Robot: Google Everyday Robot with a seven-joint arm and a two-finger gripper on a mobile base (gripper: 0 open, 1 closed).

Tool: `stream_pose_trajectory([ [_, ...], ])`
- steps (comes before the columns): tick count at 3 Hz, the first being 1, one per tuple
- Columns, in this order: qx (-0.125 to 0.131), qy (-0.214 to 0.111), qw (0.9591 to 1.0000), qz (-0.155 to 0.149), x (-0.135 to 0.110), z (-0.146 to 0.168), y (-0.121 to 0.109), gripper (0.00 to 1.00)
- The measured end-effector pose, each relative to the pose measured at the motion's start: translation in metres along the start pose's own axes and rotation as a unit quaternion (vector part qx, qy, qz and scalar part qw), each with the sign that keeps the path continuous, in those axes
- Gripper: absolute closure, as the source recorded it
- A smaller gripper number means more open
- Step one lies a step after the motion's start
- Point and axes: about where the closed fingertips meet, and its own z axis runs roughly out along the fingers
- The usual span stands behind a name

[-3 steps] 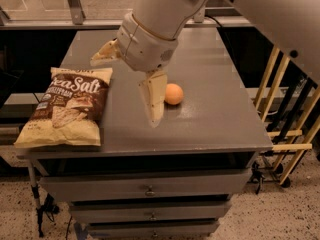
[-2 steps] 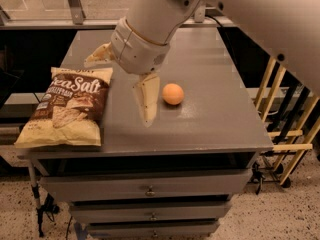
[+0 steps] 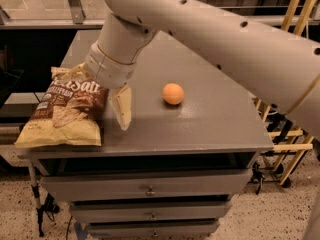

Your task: Pick brown chip bag

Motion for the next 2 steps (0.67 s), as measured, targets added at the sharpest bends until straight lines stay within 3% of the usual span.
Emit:
stream_pose_trajectory([
  [1, 0.003, -0.019, 0.9995, -0.026, 0.012, 0.028, -0.012, 0.0],
  [2, 0.012, -0.029, 0.9986, -0.044, 0.018, 0.041, -0.018, 0.19],
])
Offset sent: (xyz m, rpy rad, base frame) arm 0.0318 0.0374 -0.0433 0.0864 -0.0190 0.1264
